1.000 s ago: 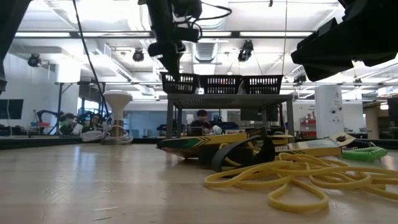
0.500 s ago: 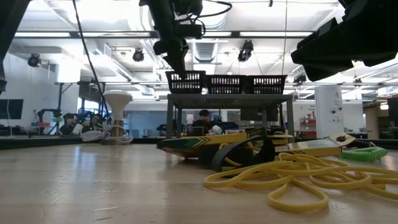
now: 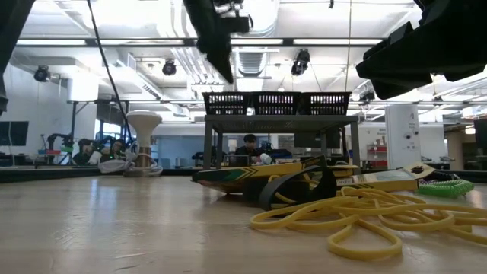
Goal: Pick & Place Office Desk Supplies
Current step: Put the yellow crayon box into the right black bin on the shelf
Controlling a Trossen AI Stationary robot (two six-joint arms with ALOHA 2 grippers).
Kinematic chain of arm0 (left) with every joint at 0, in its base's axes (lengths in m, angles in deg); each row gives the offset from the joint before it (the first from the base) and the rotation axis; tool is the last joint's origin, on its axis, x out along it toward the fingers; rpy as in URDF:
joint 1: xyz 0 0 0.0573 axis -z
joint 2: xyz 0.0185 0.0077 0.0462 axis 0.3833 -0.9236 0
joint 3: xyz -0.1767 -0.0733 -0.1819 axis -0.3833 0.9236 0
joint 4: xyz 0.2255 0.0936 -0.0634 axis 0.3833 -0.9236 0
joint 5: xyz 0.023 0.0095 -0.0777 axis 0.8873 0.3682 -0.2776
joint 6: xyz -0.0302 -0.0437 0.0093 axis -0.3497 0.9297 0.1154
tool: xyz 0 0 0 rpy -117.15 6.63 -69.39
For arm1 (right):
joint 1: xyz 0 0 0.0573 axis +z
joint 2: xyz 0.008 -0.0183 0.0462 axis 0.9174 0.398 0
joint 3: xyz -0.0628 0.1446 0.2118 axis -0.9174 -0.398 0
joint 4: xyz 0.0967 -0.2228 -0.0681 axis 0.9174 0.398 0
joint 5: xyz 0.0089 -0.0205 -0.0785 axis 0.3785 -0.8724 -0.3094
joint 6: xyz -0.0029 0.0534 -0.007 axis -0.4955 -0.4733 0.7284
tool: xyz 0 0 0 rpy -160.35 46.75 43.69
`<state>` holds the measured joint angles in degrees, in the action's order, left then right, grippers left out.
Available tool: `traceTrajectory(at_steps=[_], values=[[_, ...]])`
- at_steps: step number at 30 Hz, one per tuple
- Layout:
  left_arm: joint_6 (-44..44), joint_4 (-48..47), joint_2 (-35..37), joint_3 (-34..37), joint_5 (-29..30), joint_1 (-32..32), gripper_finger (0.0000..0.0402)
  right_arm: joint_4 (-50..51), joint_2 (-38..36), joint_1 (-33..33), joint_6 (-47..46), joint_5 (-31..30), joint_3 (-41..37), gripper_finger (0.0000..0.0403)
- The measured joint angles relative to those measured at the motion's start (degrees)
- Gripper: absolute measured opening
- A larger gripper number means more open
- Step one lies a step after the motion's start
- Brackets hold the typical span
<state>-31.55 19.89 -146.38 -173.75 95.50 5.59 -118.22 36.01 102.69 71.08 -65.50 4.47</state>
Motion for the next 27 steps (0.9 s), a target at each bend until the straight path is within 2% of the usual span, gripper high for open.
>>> traceTrajectory(at_steps=[3,6,10,12,16,21,23,27], values=[[6.6,-1.7,1.6,-2.2,0.0,2.3,0.0145,0.0,0.0,0.0,0.1,0.0,0.0,0.0057],[11.8,-2.5,4.1,-1.2,-0.3,6.0,0.0143,0.1,0.0,0.0,-0.1,0.0,0.0,0.0057],[16.6,-0.3,7.9,5.6,-0.4,13.6,0.0139,-0.1,0.0,0.0,-0.9,-0.4,0.0,0.0056],[19.4,4.0,9.5,11.0,-0.4,18.3,0.0138,-0.2,0.0,0.1,-2.0,-3.1,0.0,0.0056],[23.7,20.0,12.0,24.6,2.4,28.6,0.0137,0.0,0.3,0.2,-3.6,-9.3,0.0,0.0056],[23.8,47.6,11.4,41.3,9.6,40.3,0.0137,0.0,1.8,0.2,-4.2,-8.6,-0.2,0.0057],[22.9,60.2,10.3,47.4,12.1,43.4,0.0137,0.0,2.6,0.2,-4.4,-8.3,-0.1,0.0057],[24.6,79.5,7.3,56.1,15.2,46.8,0.0137,0.1,4.4,0.2,-5.6,-7.7,0.8,0.0057]])
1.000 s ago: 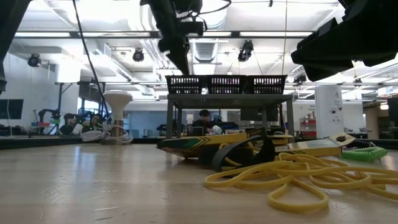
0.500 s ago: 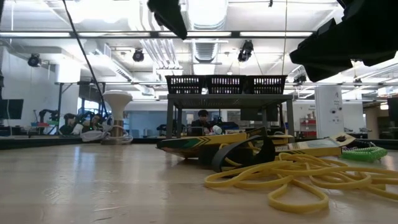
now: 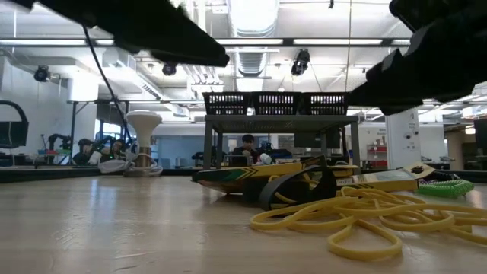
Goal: Pick & Place Office Desk Supplies
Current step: Put the yellow crayon box into the right black bin on the shelf
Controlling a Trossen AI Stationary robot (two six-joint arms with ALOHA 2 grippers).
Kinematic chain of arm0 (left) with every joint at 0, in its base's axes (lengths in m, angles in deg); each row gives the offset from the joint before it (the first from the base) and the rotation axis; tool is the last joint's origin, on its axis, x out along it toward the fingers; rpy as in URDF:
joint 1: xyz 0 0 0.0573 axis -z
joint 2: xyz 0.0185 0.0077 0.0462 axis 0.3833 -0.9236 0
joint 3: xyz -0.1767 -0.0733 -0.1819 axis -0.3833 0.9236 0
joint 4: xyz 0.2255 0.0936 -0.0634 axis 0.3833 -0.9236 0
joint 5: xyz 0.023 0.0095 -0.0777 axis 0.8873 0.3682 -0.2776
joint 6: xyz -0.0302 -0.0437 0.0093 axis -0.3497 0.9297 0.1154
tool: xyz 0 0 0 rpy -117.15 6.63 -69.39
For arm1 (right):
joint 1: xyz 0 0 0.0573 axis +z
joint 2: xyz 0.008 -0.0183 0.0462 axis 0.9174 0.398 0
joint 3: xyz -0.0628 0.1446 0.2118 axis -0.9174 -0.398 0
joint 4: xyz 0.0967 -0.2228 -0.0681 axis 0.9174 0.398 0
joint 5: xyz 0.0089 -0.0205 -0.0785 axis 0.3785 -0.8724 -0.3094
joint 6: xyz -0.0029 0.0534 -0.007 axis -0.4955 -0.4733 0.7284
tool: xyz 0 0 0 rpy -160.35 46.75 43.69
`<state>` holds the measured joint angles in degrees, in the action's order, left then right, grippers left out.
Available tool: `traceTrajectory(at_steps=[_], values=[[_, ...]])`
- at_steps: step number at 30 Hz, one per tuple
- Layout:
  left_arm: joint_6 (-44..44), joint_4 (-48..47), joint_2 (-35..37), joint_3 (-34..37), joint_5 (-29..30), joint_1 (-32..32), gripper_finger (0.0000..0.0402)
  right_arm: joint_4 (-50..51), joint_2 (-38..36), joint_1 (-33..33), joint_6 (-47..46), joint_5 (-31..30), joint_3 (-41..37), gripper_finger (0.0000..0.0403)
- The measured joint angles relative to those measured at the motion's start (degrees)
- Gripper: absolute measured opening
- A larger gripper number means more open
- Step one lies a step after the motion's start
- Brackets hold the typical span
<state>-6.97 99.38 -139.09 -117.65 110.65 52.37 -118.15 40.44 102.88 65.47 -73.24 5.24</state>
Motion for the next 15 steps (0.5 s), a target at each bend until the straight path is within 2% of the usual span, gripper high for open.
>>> traceTrajectory(at_steps=[3,7,9,15], values=[[5.3,6.5,-2.1,3.4,1.3,0.7,0.0137,0.9,0.4,0.0,-0.3,0.2,1.2,0.0065],[13.6,6.6,-4.9,4.6,2.5,0.6,0.0137,8.3,-0.4,-0.7,-0.9,0.2,3.5,0.0092],[15.4,7.0,-6.5,4.6,3.8,0.4,0.0137,14.7,-1.2,-1.6,-1.6,0.3,5.7,0.0107],[16.0,9.2,-8.9,4.5,6.6,0.4,0.0137,44.6,-2.2,-7.1,1.6,3.1,13.5,0.0146]])
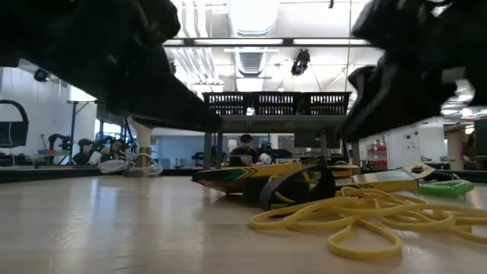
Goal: Pick & Place Office Desk Supplies
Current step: Put the yellow crayon box into the right black bin on the shelf
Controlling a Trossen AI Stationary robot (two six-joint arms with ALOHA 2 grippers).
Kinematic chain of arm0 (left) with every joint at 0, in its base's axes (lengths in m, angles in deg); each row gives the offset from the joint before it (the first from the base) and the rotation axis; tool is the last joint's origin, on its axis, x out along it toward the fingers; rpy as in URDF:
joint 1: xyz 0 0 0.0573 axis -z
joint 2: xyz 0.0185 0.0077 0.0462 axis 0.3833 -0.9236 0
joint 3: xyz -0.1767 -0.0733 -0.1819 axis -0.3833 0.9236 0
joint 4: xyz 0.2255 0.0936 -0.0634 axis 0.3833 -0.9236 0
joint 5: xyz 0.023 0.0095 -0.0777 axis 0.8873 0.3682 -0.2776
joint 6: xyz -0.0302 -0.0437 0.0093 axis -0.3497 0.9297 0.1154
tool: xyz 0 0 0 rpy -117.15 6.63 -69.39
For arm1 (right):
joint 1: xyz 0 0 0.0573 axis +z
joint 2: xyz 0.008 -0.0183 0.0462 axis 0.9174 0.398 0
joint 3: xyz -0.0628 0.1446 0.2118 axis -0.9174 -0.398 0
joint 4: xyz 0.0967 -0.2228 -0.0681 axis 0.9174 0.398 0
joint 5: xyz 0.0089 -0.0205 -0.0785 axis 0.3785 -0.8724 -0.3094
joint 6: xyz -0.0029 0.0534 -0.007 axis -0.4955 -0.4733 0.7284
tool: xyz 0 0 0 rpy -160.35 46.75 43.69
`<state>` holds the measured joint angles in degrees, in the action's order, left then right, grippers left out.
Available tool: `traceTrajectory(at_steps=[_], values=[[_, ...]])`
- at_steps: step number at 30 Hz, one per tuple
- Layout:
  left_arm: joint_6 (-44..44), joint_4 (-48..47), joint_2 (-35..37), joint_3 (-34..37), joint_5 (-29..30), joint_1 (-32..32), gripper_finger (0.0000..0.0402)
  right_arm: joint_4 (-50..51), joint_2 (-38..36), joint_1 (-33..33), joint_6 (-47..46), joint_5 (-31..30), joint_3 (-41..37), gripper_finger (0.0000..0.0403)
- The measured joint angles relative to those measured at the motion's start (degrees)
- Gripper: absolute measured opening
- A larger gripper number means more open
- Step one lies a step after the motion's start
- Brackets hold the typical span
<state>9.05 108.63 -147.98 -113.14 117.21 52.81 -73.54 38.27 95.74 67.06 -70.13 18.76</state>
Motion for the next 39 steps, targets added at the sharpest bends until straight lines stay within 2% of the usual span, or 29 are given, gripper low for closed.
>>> traceTrajectory(at_steps=[3,11,19,23,28,35,39], values=[[0.0,-0.2,-0.7,0.1,1.5,0.0,0.0137,5.7,1.2,-2.5,6.4,4.4,3.1,0.0154],[1.0,-0.5,-1.0,0.4,1.9,0.2,0.0137,7.3,5.0,-4.6,18.1,4.5,6.6,0.0151],[1.1,-0.8,-1.5,0.3,2.0,0.3,0.0137,8.5,9.8,-5.1,20.0,-4.8,7.6,0.0131],[1.1,-0.8,-1.5,0.3,1.9,0.3,0.0137,8.2,11.6,-6.2,21.2,-4.1,8.4,0.0119],[1.1,-0.8,-1.5,0.3,1.9,0.3,0.0137,8.2,13.0,-7.7,21.3,-4.2,9.8,0.009],[1.1,-0.7,-1.5,0.3,1.9,0.3,0.0137,10.2,12.3,-8.5,21.7,-4.4,12.0,0.0017],[1.1,-0.7,-1.5,0.3,1.9,0.3,0.0137,16.5,11.5,-8.4,20.8,-6.5,15.7,0.0009]])
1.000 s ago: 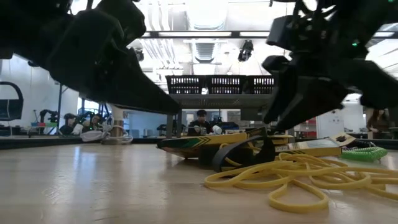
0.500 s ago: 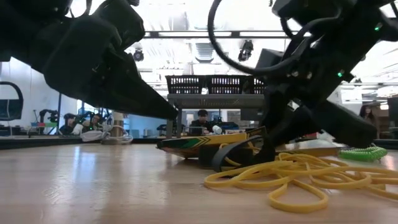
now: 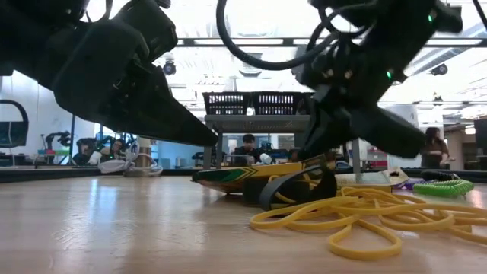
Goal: Pick & Place Office Desk Supplies
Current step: Put the yellow crayon box into the right black bin on the shelf
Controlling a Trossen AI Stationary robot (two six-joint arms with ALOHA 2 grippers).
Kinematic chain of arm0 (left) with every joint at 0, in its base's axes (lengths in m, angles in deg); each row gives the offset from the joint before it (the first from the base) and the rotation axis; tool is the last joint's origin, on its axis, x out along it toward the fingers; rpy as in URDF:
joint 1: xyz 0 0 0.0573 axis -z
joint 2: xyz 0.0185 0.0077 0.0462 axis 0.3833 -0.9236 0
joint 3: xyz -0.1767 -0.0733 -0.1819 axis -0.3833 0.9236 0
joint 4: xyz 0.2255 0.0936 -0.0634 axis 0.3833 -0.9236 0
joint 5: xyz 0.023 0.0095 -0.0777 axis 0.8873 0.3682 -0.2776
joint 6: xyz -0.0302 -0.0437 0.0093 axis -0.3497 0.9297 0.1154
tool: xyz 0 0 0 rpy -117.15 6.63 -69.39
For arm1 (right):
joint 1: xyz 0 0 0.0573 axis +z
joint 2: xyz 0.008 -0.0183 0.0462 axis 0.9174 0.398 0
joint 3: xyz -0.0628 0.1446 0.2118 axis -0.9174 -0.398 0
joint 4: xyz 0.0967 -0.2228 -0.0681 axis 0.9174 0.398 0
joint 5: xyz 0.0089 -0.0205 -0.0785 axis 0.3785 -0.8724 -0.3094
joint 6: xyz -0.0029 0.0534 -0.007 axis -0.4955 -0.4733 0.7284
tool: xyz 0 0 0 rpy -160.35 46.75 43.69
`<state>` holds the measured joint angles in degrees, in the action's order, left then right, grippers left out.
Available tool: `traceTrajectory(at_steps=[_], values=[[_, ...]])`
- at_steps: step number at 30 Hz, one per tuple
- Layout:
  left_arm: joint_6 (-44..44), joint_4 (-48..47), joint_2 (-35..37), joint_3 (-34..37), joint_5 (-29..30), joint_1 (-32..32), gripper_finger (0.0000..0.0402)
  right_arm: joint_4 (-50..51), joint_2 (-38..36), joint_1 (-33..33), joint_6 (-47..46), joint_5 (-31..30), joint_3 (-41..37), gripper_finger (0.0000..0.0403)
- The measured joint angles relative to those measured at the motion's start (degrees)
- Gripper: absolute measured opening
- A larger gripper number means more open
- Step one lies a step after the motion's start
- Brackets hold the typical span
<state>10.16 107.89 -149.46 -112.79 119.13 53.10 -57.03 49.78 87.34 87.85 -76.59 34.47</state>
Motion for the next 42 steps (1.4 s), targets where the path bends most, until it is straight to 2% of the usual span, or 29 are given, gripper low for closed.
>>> traceTrajectory(at_steps=[8,13,21,27,31,34,37,39,42], values=[[0.2,0.1,0.0,0.0,0.0,0.0,0.0137,21.2,-2.2,0.6,-3.4,-8.7,10.8,0.0008],[0.4,0.1,0.0,0.0,0.0,0.0,0.0137,29.9,-6.2,0.6,-3.3,-11.9,16.6,0.0008],[0.4,0.0,0.0,0.0,0.0,0.1,0.0137,39.9,-15.7,-0.3,1.1,-14.9,26.3,0.0008],[0.4,0.1,0.0,0.0,0.0,0.1,0.0137,41.2,-23.0,-5.7,8.3,-15.2,29.8,0.0008],[0.4,0.1,0.0,0.0,0.0,0.1,0.0137,41.2,-26.5,-11.2,13.1,-13.0,29.7,0.0008],[0.4,0.1,0.0,0.0,0.0,0.1,0.0137,41.2,-27.7,-14.5,13.2,-9.9,29.6,0.0008],[-2.0,0.1,0.0,-0.3,1.0,0.0,0.0137,41.2,-28.7,-14.8,11.3,-6.1,29.6,0.0008],[-7.6,0.1,0.0,-1.3,4.5,-0.1,0.0137,41.2,-29.0,-13.7,9.1,-2.0,29.6,0.0008],[-22.1,1.6,0.0,-3.9,9.3,-1.3,0.0137,41.1,-29.1,-11.6,5.1,3.3,29.3,0.0008]])
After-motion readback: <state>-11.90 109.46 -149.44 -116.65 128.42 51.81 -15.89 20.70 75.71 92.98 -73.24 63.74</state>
